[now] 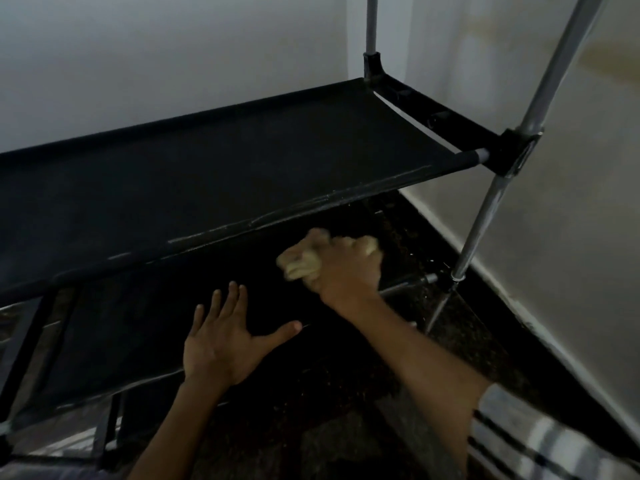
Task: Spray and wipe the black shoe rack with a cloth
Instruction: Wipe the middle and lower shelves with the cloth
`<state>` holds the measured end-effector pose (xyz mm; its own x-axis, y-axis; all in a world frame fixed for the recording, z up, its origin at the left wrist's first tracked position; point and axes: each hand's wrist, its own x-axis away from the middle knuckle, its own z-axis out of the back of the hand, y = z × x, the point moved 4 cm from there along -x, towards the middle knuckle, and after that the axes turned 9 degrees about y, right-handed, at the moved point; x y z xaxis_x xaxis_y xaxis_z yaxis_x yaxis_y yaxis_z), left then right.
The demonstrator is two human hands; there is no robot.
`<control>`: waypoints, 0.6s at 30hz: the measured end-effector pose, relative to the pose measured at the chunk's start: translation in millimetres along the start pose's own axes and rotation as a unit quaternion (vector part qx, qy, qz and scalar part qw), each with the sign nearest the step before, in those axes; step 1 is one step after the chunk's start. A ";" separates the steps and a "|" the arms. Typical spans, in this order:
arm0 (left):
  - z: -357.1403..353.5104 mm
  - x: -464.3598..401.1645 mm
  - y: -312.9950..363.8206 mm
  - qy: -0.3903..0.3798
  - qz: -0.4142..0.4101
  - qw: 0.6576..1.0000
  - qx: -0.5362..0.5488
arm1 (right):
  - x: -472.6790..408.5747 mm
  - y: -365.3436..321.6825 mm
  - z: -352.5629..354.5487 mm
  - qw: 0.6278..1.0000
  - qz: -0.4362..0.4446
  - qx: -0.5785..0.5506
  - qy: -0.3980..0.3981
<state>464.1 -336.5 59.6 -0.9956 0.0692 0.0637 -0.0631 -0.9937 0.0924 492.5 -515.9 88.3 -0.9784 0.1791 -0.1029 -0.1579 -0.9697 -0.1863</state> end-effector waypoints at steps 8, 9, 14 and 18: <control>-2.1 -0.4 1.2 0.019 -0.002 1.000 -0.001 | -18.9 -48.7 -24.9 0.985 0.166 -0.049 -0.025; -2.6 -1.4 1.0 0.015 -0.001 1.000 -0.004 | -31.7 -47.8 -25.3 0.984 0.173 -0.041 -0.015; -1.2 -1.5 -3.2 0.016 0.006 1.000 0.001 | -90.5 -9.2 -8.4 0.993 0.107 -0.031 0.032; 0.7 0.8 -2.1 0.020 0.010 1.000 -0.001 | -94.1 22.1 -3.1 0.999 0.022 -0.028 0.039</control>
<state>463.5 -334.3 60.2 -0.9986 0.0458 0.0266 -0.0433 -0.9951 0.0890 581.6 -553.6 90.8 -0.9705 0.1512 -0.1876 -0.1054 -0.9666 -0.2335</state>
